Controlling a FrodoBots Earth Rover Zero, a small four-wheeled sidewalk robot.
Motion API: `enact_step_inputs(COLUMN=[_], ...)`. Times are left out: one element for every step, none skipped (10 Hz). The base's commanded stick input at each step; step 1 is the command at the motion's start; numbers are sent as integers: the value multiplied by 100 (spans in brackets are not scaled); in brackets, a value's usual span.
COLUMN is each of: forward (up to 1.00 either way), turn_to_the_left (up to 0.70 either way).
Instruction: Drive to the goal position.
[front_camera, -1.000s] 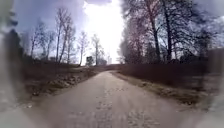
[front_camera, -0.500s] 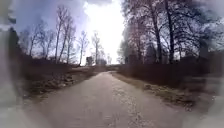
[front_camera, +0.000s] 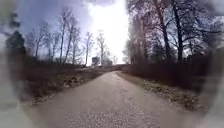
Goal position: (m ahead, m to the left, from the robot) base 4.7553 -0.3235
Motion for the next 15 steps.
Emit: enact_step_inputs(forward=[100,100,100,100,100,100,100,100,100,100,100,100,100,100,100], turn_to_the_left=[27,27,27,27,24,0,0,5,10,16,21,27,0,0,0])
